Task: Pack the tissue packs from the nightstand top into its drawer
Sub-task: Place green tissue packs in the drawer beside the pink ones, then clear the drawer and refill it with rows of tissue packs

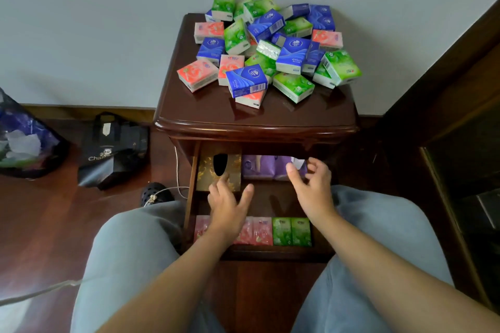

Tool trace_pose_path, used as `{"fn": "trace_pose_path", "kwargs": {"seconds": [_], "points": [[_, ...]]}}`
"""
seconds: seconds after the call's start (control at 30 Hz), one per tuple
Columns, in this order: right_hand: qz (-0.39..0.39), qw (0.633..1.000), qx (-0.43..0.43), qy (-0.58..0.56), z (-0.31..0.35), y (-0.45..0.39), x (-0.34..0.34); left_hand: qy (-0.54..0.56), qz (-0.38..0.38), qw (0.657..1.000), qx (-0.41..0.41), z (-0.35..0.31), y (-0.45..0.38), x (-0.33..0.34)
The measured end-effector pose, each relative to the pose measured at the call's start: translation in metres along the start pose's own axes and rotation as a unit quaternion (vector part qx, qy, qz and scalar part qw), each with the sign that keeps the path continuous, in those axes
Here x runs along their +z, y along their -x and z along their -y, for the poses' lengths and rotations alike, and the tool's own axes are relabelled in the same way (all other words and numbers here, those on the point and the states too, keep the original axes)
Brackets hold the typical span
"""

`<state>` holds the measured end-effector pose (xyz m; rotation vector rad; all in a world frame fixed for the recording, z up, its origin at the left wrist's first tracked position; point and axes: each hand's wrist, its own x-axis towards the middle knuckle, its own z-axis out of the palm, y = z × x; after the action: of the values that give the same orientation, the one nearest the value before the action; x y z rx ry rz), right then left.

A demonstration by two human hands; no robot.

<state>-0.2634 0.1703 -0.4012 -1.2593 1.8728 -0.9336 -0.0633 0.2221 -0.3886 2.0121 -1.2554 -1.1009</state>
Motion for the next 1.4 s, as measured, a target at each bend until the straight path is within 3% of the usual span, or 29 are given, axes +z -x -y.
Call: {"fn": "trace_pose_path", "kwargs": {"seconds": [0.1,0.2,0.47,0.73,0.97,1.1,1.2,1.27,1.33,1.4], "points": [[-0.055,0.988,0.066,-0.127,0.004,-0.005,-0.007,0.168,-0.081,0.982,-0.011,-0.027,-0.010,-0.026],[-0.092,0.975,0.074,-0.189,0.008,-0.011,-0.012,0.215,-0.146,0.966,0.005,-0.040,-0.021,-0.055],[-0.115,0.984,-0.002,-0.136,0.036,-0.038,-0.020,0.224,-0.207,0.951,-0.044,-0.050,-0.063,-0.088],[-0.117,0.990,0.002,-0.079,0.026,-0.041,-0.016,0.209,-0.247,0.944,-0.064,-0.040,-0.070,-0.081],[-0.105,0.980,0.079,-0.146,0.034,-0.023,-0.028,0.105,-0.253,0.952,-0.138,-0.051,-0.048,-0.092],[-0.123,0.988,0.084,-0.040,0.041,-0.004,-0.050,0.010,-0.235,0.959,-0.160,-0.056,-0.029,-0.098],[-0.162,0.963,-0.062,0.209,0.062,0.012,-0.055,-0.131,-0.235,0.961,-0.065,-0.065,-0.016,-0.095],[-0.075,0.947,-0.175,0.258,0.084,0.027,-0.052,-0.220,-0.171,0.960,0.037,-0.068,-0.008,-0.093],[0.112,0.945,-0.158,0.262,0.103,0.043,-0.048,-0.256,-0.046,0.961,0.100,-0.065,0.002,-0.091],[0.234,0.893,-0.129,0.362,0.109,0.057,-0.043,-0.306,0.034,0.943,0.127,-0.057,0.017,-0.087]]}}
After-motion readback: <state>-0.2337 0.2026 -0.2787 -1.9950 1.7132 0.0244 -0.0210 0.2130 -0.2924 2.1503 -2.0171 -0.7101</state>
